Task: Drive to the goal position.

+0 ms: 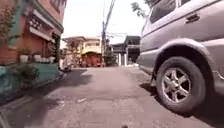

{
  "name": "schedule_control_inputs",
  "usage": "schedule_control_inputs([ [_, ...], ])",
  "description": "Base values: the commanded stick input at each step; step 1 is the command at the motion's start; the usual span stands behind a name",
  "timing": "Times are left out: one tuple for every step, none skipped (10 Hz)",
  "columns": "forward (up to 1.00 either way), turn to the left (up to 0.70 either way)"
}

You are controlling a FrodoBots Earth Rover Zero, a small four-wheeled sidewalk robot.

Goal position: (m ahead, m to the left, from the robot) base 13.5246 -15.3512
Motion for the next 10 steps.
schedule_control_inputs([
  [0.70,0.00],
  [0.70,0.00],
  [0.70,0.00],
  [0.70,0.00],
  [0.70,0.00],
  [0.70,0.00],
  [0.70,0.00],
  [0.70,0.00],
  [0.70,0.00],
  [0.70,0.00],
])
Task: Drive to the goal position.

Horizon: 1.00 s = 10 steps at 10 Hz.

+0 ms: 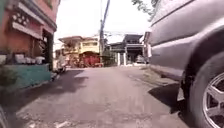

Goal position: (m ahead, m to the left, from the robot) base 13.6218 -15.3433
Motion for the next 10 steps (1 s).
schedule_control_inputs([
  [0.70,0.00],
  [0.70,0.00],
  [0.70,0.00],
  [0.70,0.00],
  [0.70,0.00],
  [0.70,0.00],
  [0.70,0.00],
  [0.70,0.00],
  [0.70,0.00],
  [0.70,0.00],
])
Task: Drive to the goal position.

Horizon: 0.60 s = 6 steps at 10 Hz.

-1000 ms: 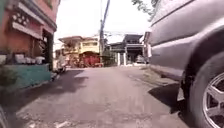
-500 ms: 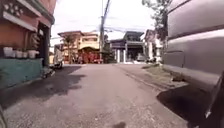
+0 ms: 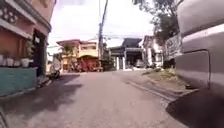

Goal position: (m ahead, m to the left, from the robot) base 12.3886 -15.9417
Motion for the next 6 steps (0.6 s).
schedule_control_inputs([
  [0.70,0.00],
  [0.70,0.00],
  [0.70,0.00],
  [0.70,0.00],
  [0.70,0.00],
  [0.70,0.00],
])
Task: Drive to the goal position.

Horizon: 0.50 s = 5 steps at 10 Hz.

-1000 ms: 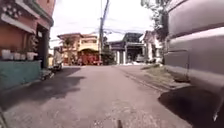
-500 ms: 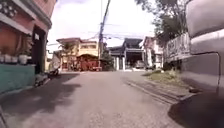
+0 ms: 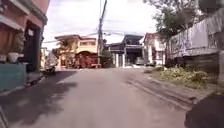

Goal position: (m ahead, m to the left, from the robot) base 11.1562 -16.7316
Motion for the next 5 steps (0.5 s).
schedule_control_inputs([
  [0.70,0.00],
  [0.70,0.00],
  [0.70,0.00],
  [0.70,0.00],
  [0.70,0.00],
])
